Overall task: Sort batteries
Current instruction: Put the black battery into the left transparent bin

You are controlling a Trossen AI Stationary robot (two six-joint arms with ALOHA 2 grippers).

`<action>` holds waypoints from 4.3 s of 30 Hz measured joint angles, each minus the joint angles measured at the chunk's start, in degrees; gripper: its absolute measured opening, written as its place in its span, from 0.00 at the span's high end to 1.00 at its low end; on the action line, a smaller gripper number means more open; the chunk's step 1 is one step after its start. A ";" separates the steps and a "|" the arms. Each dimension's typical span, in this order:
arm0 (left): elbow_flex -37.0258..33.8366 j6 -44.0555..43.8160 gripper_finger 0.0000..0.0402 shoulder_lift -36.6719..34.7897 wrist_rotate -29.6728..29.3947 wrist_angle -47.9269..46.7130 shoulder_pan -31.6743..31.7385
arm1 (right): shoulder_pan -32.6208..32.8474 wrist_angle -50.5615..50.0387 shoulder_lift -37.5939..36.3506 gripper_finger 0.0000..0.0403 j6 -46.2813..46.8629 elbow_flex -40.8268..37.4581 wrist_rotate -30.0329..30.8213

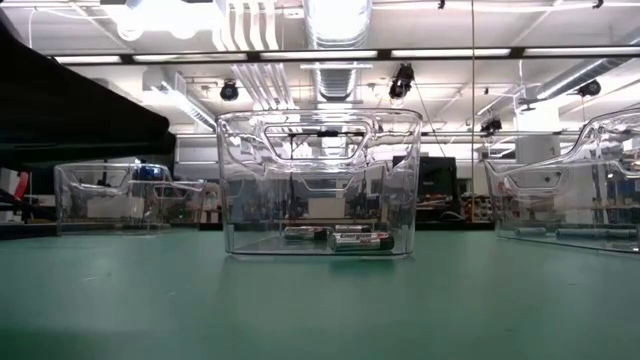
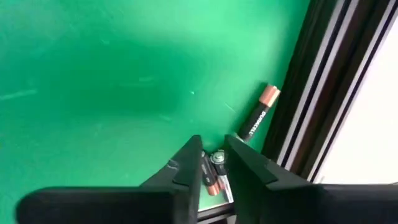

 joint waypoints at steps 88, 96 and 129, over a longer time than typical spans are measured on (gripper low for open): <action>0.07 -0.76 0.61 -0.04 -0.23 0.00 -0.66 | 0.42 7.55 -6.68 0.55 -3.28 -10.17 4.19; 0.07 -0.83 0.61 -0.07 -0.90 -0.02 -0.98 | -0.08 9.49 -8.61 0.59 -3.06 -11.00 8.05; 0.02 -0.47 0.61 -0.09 -1.09 3.38 -1.70 | -2.06 15.89 -8.37 0.95 -30.43 -1.39 26.16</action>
